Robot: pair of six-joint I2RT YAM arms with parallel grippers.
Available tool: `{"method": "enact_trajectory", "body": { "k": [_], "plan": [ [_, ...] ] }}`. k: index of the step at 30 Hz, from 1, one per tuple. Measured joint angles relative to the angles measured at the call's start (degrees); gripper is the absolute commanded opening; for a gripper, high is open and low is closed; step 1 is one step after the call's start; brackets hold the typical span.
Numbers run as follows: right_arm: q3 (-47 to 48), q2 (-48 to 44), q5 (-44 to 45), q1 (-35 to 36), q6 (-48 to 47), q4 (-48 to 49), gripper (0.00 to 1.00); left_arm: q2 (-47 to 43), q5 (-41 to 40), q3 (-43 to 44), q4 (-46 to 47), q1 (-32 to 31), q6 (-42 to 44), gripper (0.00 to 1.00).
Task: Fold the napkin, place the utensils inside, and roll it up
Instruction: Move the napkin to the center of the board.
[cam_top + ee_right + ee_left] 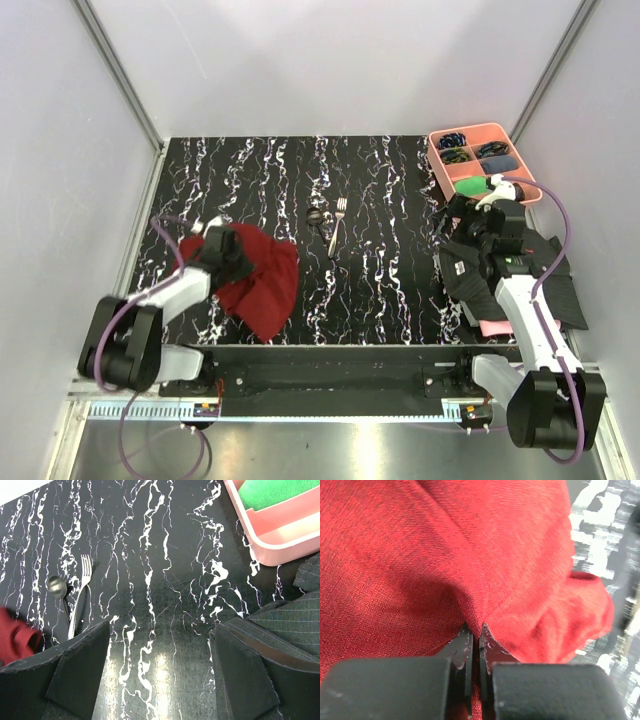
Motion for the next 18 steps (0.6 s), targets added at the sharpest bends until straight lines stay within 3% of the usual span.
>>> {"method": "enact_trajectory", "body": {
  "k": [7, 11, 12, 13, 15, 18],
  "plan": [
    [0.72, 1.70, -1.33, 0.07, 0.98, -0.31, 0.90, 9.57, 9.03, 11.63, 9.29, -7.63, -0.83, 0.00],
    [1.27, 3.15, -1.09, 4.20, 3.10, -0.42, 0.90, 12.35, 15.26, 12.13, 16.20, -8.76, -2.93, 0.23],
    [1.53, 3.93, -0.31, 7.32, 3.58, -0.42, 0.90, 13.11, 16.28, 12.11, 16.96, -8.68, -3.50, 0.40],
    [1.90, 4.98, 0.15, 10.86, 4.24, -0.42, 0.88, 13.51, 16.94, 12.07, 17.25, -8.61, -3.50, 0.48],
    [2.95, 8.31, -0.83, 17.97, 5.95, 0.48, 0.86, 13.75, 18.05, 11.80, 17.66, -8.41, -3.37, 0.60],
    [3.72, 14.08, -1.57, 25.35, 9.09, 3.08, 0.85, 13.60, 18.36, 11.72, 16.81, -8.33, -1.73, 0.69]
  ]
}}
